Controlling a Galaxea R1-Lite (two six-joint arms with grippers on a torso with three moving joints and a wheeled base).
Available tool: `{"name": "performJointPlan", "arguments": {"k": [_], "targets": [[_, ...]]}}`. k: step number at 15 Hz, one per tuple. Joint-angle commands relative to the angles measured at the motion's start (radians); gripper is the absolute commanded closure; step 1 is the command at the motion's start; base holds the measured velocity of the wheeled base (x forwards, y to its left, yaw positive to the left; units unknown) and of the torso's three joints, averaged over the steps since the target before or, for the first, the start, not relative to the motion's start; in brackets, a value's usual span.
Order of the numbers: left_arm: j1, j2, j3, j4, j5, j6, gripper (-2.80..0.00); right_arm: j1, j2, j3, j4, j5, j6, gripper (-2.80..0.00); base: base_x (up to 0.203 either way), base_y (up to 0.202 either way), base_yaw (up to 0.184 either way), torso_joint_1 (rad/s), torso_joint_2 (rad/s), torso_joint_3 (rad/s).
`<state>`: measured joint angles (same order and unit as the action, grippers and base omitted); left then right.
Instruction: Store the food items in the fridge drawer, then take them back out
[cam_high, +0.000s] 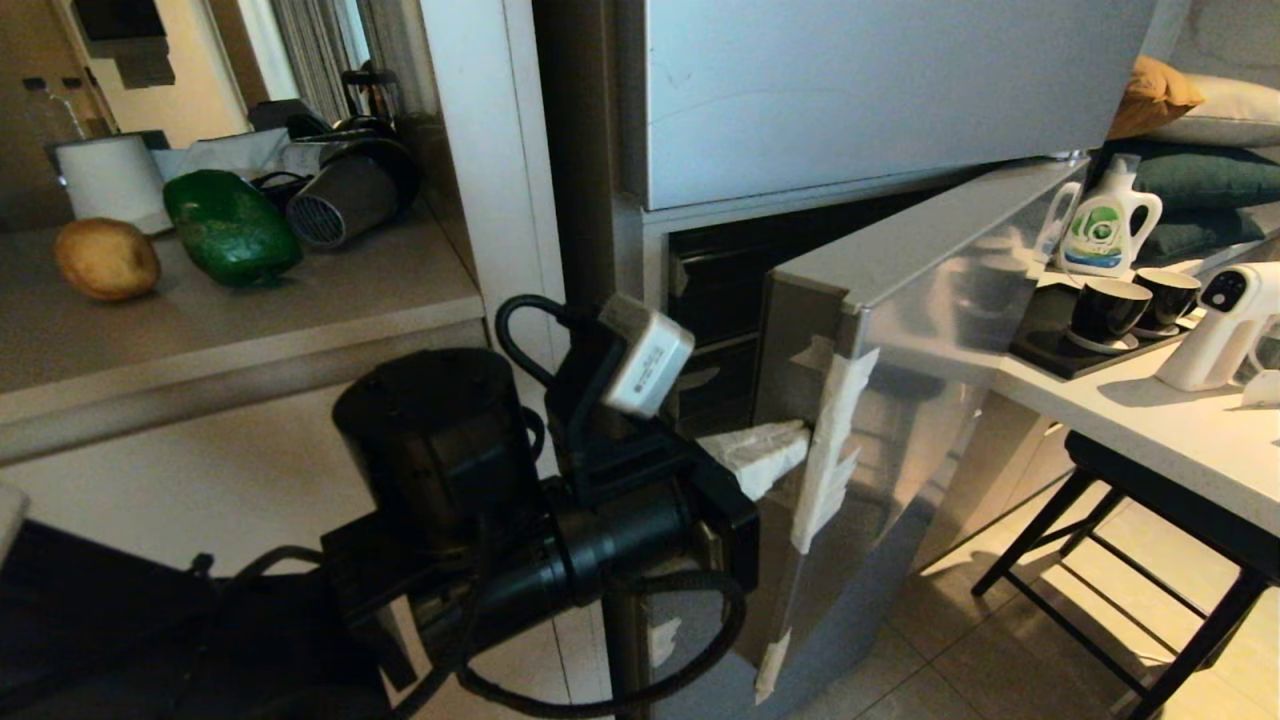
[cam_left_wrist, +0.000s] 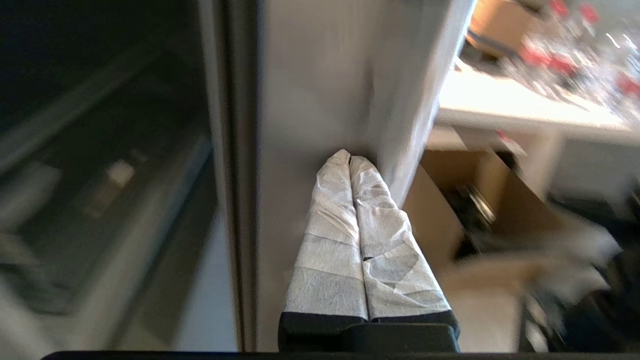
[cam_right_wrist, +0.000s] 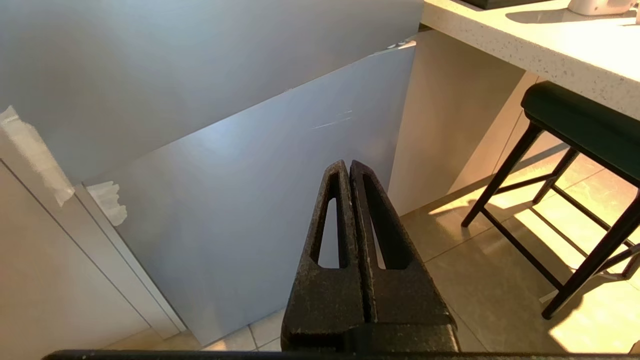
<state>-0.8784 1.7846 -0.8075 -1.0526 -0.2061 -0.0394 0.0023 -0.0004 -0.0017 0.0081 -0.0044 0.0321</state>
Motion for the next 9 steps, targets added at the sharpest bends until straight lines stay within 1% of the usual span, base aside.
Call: {"name": "performJointPlan", "arguments": {"k": [1, 3, 5, 7, 9], "targets": [[-0.015, -0.023, 0.042, -0.004, -0.062, -0.001, 0.00, 0.001, 0.000, 0.000, 0.000, 0.000, 0.000, 0.00, 0.000, 0.000, 0.000, 0.000, 0.00, 0.000], [-0.030, -0.035, 0.069, -0.003, -0.103, -0.003, 0.00, 0.000, 0.000, 0.000, 0.000, 0.000, 0.000, 0.00, 0.000, 0.000, 0.000, 0.000, 0.00, 0.000], [-0.058, -0.050, 0.077, -0.003, -0.117, -0.025, 0.00, -0.001, 0.000, 0.000, 0.000, 0.000, 0.000, 0.00, 0.000, 0.000, 0.000, 0.000, 0.00, 0.000], [-0.071, -0.056, 0.072, -0.003, -0.116, -0.035, 0.00, 0.001, 0.000, 0.000, 0.000, 0.000, -0.001, 0.00, 0.000, 0.000, 0.000, 0.000, 0.00, 0.000], [-0.066, -0.047, 0.067, -0.002, -0.093, -0.031, 0.00, 0.000, 0.000, 0.000, 0.000, 0.000, 0.001, 0.00, 0.000, 0.000, 0.000, 0.000, 0.00, 0.000]]}}
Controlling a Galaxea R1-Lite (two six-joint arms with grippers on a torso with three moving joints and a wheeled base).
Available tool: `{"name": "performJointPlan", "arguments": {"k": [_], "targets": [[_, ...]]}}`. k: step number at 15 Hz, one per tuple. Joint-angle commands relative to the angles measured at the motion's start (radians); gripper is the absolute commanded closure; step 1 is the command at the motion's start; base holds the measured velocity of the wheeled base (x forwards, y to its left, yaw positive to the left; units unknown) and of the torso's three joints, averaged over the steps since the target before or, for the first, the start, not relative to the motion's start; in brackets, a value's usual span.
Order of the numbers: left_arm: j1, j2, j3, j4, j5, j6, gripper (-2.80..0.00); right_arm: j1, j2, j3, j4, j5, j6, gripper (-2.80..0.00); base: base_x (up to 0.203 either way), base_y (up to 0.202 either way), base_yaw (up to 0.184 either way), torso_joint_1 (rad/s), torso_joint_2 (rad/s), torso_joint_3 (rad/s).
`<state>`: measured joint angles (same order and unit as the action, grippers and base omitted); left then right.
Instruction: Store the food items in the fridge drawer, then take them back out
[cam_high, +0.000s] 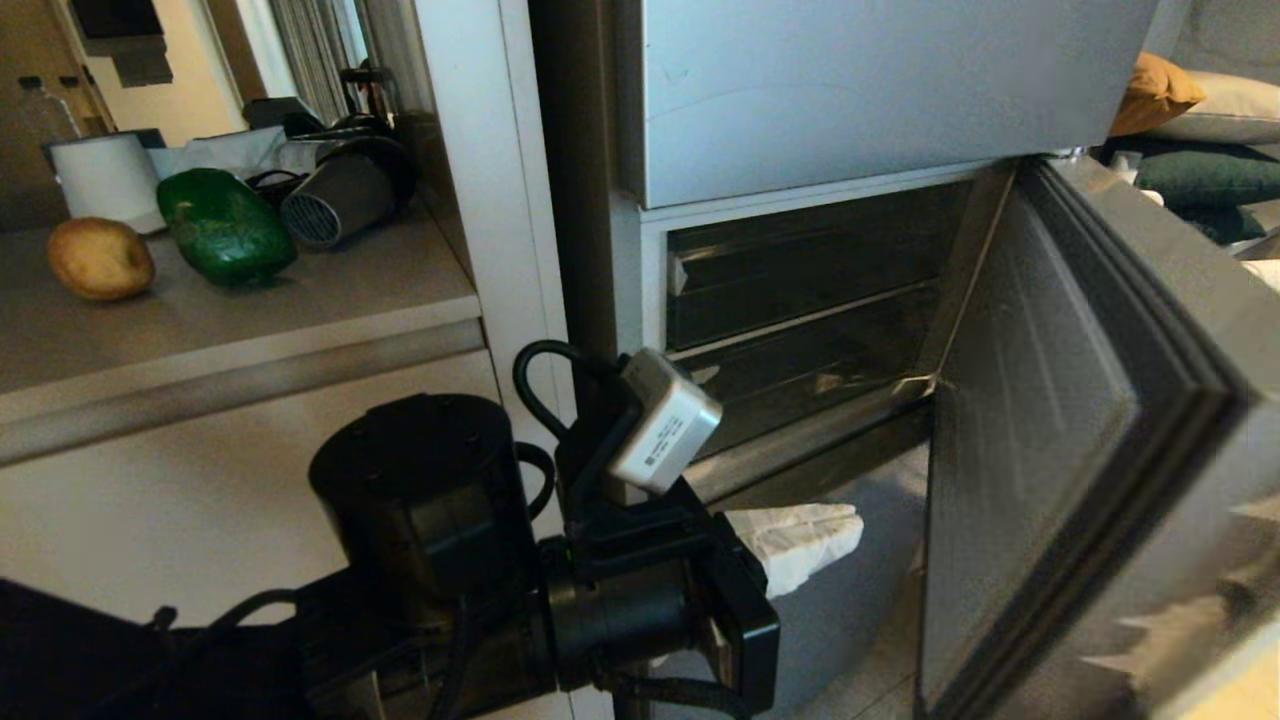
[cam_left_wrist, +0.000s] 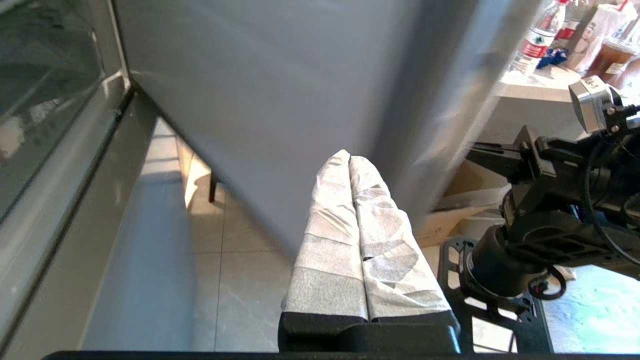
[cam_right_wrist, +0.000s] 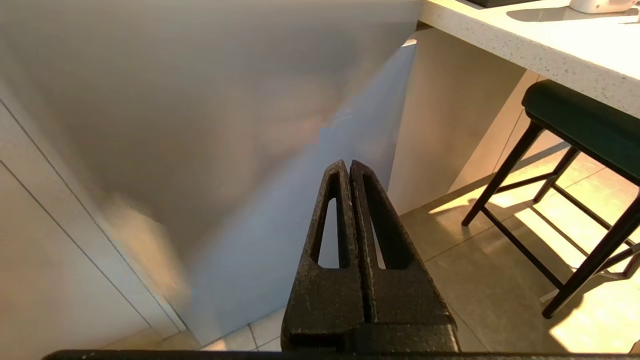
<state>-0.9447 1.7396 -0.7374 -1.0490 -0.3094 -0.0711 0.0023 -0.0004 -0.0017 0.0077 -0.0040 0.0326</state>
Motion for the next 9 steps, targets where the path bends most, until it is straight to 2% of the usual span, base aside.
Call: {"name": "performJointPlan", "arguments": {"k": [1, 9], "targets": [[0.000, 0.003, -0.003, -0.006, 0.035, 0.002, 0.00, 0.001, 0.000, 0.000, 0.000, -0.001, 0.001, 0.00, 0.000, 0.000, 0.000, 0.000, 0.00, 0.000], [0.000, 0.015, 0.007, -0.006, 0.047, 0.007, 0.00, 0.001, 0.000, 0.000, 0.000, -0.002, 0.000, 0.00, 0.000, 0.000, 0.000, 0.000, 0.00, 0.000]]}}
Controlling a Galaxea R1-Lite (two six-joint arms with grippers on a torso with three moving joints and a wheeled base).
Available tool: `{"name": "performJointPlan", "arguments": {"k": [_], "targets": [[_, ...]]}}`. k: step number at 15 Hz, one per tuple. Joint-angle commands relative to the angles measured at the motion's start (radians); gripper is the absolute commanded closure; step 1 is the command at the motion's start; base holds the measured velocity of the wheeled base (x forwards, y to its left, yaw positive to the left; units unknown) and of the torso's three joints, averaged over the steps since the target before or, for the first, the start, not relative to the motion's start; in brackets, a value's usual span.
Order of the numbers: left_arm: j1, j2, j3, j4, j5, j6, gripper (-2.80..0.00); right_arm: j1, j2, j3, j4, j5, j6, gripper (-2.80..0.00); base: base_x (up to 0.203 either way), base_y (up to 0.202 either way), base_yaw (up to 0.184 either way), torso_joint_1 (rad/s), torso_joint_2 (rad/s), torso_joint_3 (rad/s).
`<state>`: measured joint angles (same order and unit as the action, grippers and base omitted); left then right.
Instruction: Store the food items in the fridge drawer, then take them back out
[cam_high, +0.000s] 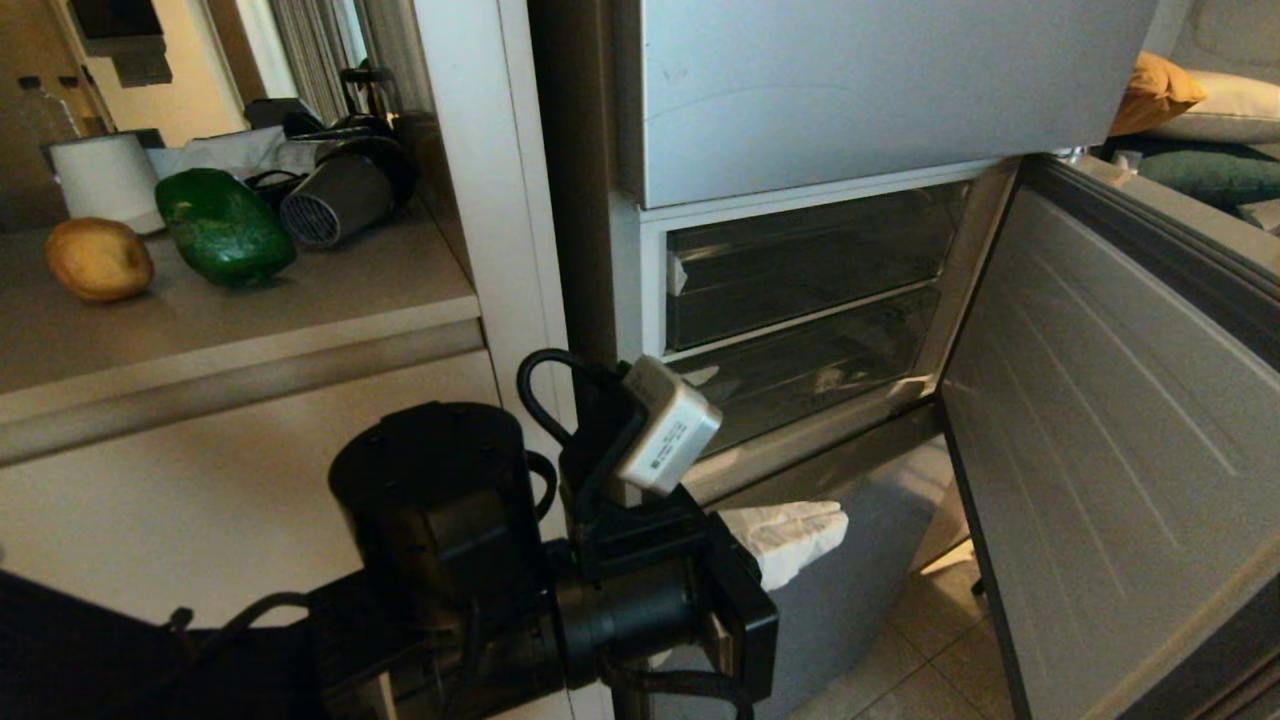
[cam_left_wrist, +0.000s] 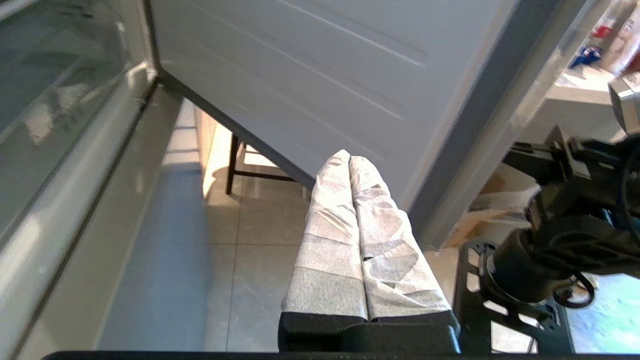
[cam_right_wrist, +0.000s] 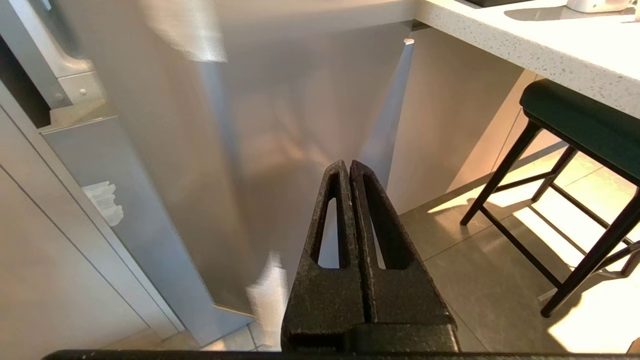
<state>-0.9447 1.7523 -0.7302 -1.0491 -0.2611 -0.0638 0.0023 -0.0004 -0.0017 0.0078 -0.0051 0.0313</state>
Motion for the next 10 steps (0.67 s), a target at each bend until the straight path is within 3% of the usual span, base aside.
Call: {"name": "performJointPlan", "arguments": {"k": [1, 8, 10], "targets": [[0.000, 0.003, 0.000, -0.006, -0.001, 0.001, 0.00, -0.001, 0.000, 0.000, 0.000, -0.001, 0.001, 0.00, 0.000, 0.000, 0.000, 0.000, 0.00, 0.000], [-0.003, 0.003, 0.028, -0.008, 0.000, 0.024, 0.00, 0.001, 0.000, 0.000, -0.011, 0.000, -0.007, 0.00, 0.000, 0.000, 0.000, 0.000, 0.00, 0.000], [-0.003, -0.005, 0.029, -0.008, 0.014, 0.039, 0.00, 0.000, 0.000, 0.000, -0.161, 0.003, -0.016, 0.00, 0.000, 0.000, 0.000, 0.000, 0.00, 0.000]]}}
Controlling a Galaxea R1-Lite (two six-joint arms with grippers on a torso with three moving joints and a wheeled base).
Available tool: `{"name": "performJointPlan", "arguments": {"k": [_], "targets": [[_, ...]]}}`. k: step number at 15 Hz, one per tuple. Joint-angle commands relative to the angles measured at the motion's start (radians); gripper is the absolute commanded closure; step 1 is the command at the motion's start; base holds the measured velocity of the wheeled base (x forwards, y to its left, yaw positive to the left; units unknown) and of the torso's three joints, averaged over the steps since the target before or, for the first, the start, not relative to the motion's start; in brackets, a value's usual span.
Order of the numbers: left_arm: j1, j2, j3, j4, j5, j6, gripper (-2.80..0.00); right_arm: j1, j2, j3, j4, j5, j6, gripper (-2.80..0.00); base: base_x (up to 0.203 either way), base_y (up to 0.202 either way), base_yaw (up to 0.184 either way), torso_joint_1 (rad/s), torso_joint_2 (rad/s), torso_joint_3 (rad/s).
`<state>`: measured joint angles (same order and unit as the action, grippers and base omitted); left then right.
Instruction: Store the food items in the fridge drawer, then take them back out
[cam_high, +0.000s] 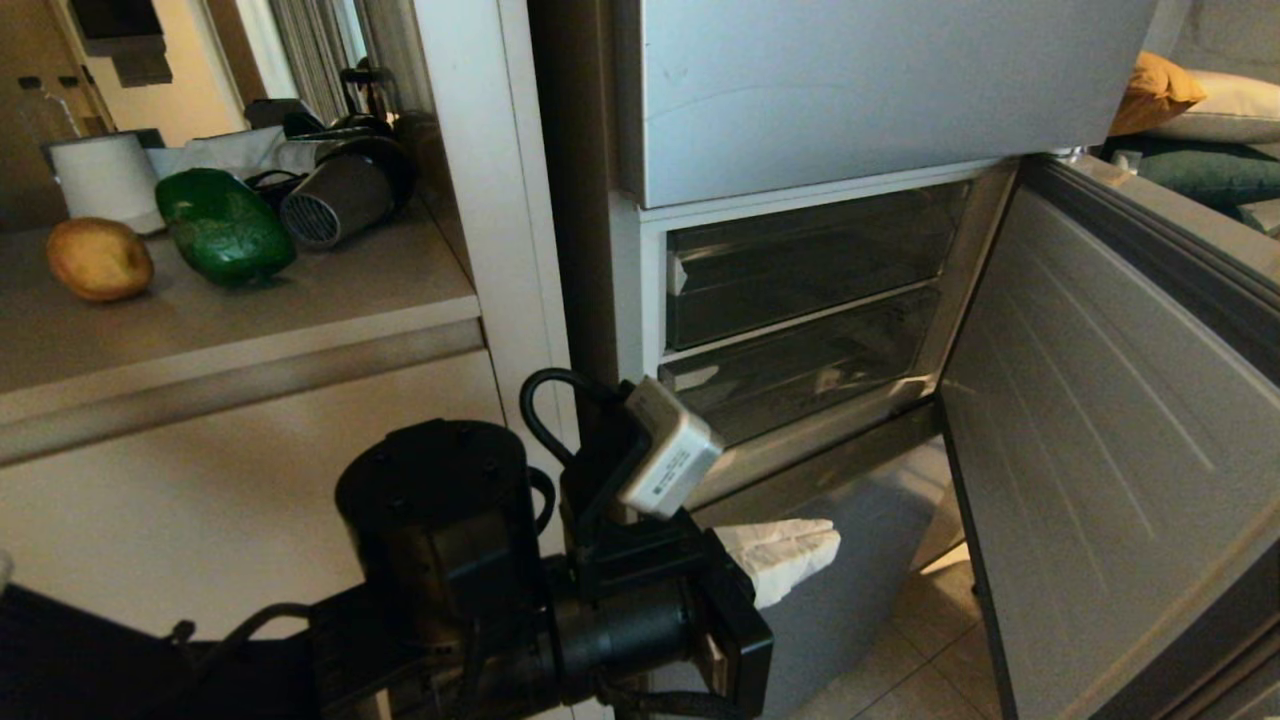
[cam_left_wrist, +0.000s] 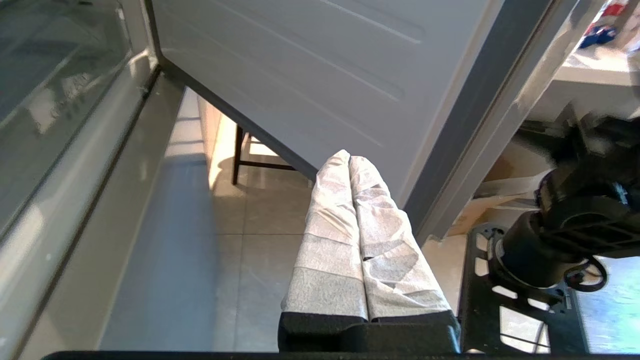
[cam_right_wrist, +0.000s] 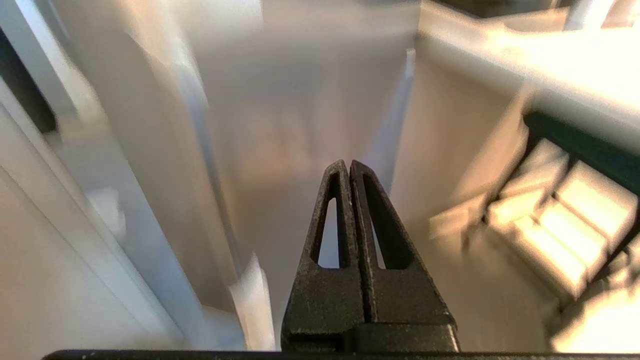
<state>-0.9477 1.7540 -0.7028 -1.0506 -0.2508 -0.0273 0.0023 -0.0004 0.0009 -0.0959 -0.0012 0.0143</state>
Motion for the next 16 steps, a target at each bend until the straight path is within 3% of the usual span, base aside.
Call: {"name": "performJointPlan", "arguments": {"k": [1, 3, 6, 8, 11, 15, 16], "targets": [[0.000, -0.010, 0.002, -0.006, 0.007, 0.004, 0.00, 0.000, 0.000, -0.008, -0.154, -0.001, -0.012, 0.00, 0.000, 0.000, 0.000, 0.000, 0.00, 0.000], [0.000, -0.007, 0.000, -0.006, 0.008, 0.004, 0.00, 0.000, 0.000, -0.087, -0.274, -0.013, -0.096, 0.00, 0.000, 0.000, 0.000, 0.000, 0.00, 0.000], [0.001, -0.001, -0.006, -0.006, 0.008, 0.004, 0.00, 0.000, 0.000, -0.304, -0.296, -0.064, -0.149, 0.00, 0.000, 0.000, 0.000, 0.000, 0.00, 0.000], [0.001, 0.001, -0.012, -0.006, 0.008, 0.004, 0.00, 0.001, 0.000, -0.435, -0.285, -0.051, -0.159, 0.00, 0.000, 0.000, 0.000, 0.000, 0.00, 0.000], [0.001, 0.001, -0.011, -0.006, 0.010, 0.004, 0.00, 0.001, 0.000, -0.467, -0.117, 0.137, -0.142, 0.00, 0.000, 0.000, 0.000, 0.000, 0.00, 0.000], [0.006, -0.001, -0.010, -0.006, 0.010, 0.004, 0.00, -0.001, 0.001, -0.437, 0.126, 0.413, 0.092, 0.00, 0.000, 0.000, 0.000, 0.000, 0.00, 0.000], [0.006, -0.001, -0.011, -0.006, 0.010, 0.004, 0.00, -0.001, 0.004, -0.406, 0.132, 0.427, 0.101, 0.00, 0.000, 0.000, 0.000, 0.000, 0.00, 0.000]]}}
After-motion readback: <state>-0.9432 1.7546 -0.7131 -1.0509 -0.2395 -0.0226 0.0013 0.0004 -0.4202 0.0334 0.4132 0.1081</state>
